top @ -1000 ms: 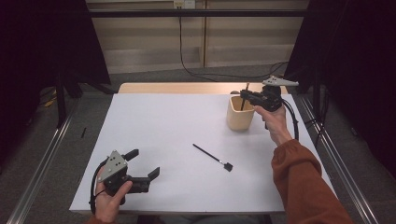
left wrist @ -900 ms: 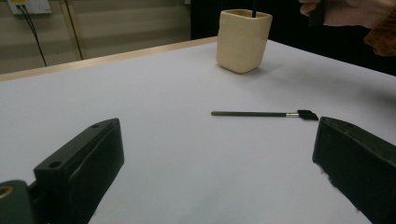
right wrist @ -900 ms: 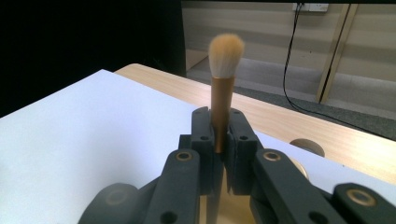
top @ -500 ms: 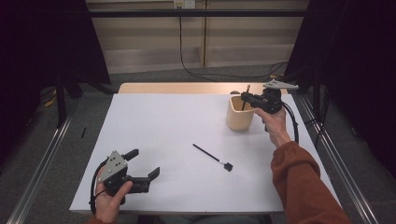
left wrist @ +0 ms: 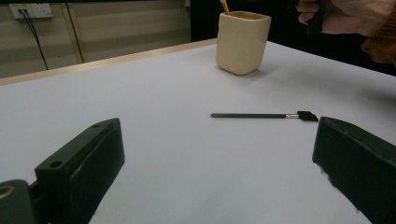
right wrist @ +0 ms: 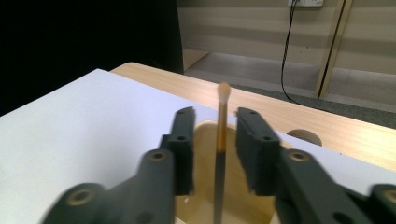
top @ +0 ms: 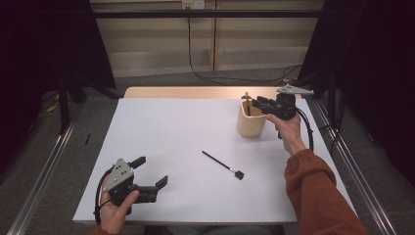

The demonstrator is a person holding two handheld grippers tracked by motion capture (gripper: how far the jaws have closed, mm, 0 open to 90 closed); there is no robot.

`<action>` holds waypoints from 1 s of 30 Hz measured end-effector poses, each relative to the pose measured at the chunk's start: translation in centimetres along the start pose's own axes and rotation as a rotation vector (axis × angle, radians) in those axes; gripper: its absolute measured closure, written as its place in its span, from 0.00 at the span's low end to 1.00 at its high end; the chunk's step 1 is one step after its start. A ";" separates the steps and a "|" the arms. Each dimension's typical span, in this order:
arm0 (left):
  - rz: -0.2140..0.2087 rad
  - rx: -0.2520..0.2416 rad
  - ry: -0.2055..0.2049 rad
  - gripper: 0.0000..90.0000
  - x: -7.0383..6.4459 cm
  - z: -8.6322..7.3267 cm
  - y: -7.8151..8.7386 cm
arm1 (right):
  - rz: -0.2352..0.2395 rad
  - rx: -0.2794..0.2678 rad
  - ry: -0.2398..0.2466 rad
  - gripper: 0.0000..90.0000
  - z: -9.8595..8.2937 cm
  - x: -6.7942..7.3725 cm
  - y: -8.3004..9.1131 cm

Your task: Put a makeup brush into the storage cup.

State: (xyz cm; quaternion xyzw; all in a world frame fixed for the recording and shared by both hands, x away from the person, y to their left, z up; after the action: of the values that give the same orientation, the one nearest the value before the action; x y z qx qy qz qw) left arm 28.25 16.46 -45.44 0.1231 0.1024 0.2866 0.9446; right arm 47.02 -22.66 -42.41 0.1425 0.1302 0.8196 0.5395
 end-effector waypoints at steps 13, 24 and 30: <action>0.009 0.003 0.007 0.02 0.2 0.0 0.1 | 0.001 -0.027 0.031 0.15 0.5 0.7 0.4; 0.011 0.002 0.007 0.02 0.2 0.0 0.1 | 0.001 -0.029 0.016 0.00 0.2 0.9 1.3; 0.020 -0.001 0.010 0.02 0.4 0.0 0.2 | 0.000 -0.036 0.005 0.01 -0.2 0.7 2.4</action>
State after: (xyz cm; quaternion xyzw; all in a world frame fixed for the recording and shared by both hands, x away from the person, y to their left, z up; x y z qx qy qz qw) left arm 28.51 16.83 -45.43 0.1221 0.1055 0.2968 0.9412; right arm 44.69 -22.90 -41.64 0.1308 0.1168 0.8222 0.5415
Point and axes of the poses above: each handheld gripper's, and its own axes: y roughly backward along the jaws, z roughly out of its top, x roughly to its left, the point moved 7 cm from there along -y, roughly forward along the jaws, and after that the axes turned 10 degrees about -z, right-handed, at the moved point
